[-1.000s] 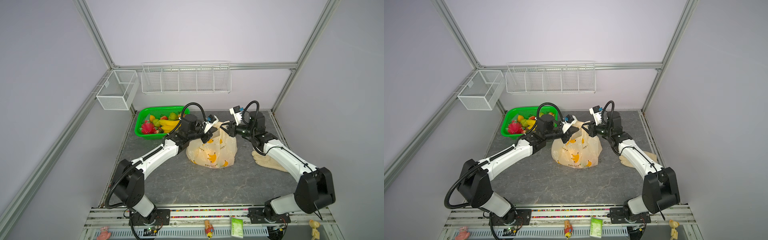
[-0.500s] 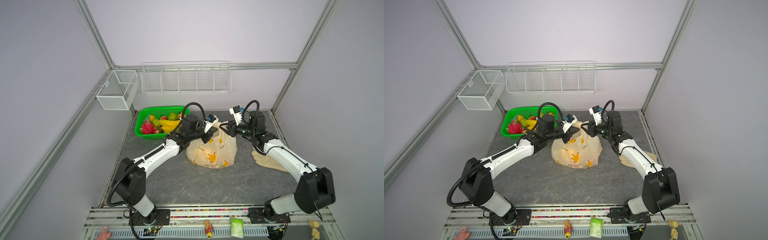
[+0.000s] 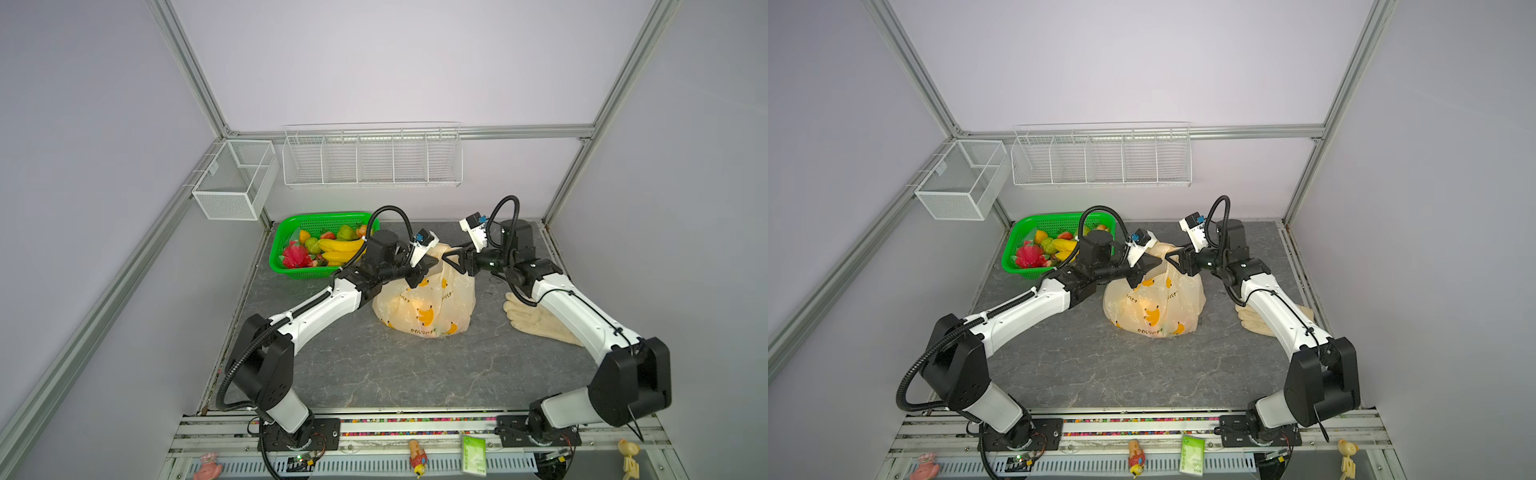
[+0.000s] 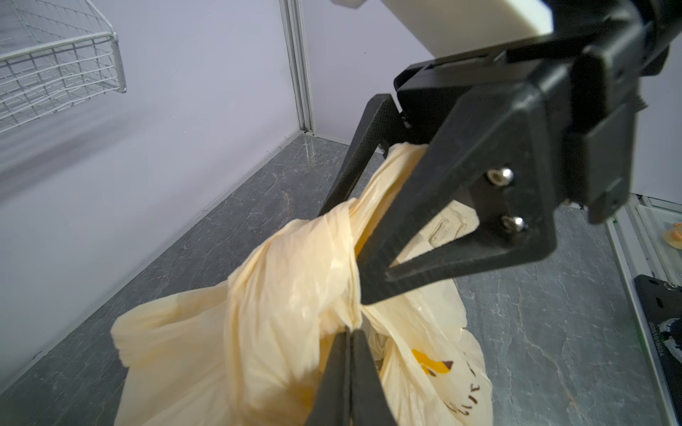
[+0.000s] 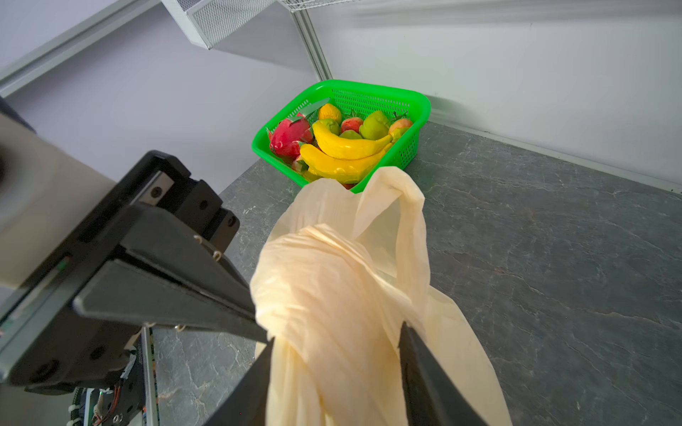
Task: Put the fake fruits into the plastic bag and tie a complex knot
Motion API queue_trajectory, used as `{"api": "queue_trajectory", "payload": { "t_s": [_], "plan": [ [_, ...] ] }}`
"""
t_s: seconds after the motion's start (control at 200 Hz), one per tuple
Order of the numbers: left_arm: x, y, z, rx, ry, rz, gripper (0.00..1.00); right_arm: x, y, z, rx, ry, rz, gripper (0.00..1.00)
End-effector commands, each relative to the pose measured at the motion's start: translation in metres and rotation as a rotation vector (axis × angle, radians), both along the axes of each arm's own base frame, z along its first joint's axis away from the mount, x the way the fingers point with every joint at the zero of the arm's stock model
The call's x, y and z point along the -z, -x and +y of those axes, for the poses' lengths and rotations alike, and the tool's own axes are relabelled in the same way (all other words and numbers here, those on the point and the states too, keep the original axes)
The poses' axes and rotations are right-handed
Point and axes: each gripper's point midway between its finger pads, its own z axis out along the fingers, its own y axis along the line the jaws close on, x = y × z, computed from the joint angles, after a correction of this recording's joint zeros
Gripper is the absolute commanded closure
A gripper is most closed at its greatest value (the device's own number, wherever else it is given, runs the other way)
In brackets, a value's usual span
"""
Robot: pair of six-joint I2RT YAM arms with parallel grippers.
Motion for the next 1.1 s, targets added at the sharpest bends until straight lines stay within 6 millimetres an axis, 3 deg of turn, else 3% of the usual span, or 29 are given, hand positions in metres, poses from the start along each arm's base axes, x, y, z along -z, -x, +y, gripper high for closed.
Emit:
{"api": "queue_trajectory", "payload": {
  "t_s": [0.0,0.37,0.52,0.73,0.965,1.1],
  "plan": [
    [-0.008,0.000,-0.007,0.012,0.025,-0.002,1.00,-0.012,0.010,0.002,-0.055,-0.011,-0.020,0.46],
    [-0.011,-0.002,-0.008,-0.005,0.029,0.012,1.00,-0.012,0.013,-0.002,-0.075,-0.032,0.016,0.43],
    [-0.004,0.005,-0.013,0.026,0.006,-0.006,1.00,-0.018,0.011,0.007,-0.090,-0.121,0.055,0.43],
    [0.004,0.009,-0.022,0.036,-0.024,-0.005,1.00,-0.012,0.006,0.018,-0.083,-0.138,0.082,0.44],
    [0.005,0.009,-0.025,0.034,-0.017,0.005,1.00,-0.005,-0.001,0.018,-0.066,-0.129,0.087,0.56],
    [0.009,0.009,-0.024,0.026,-0.031,0.008,0.96,-0.003,0.000,0.017,-0.074,-0.108,0.070,0.77]
  ]
}}
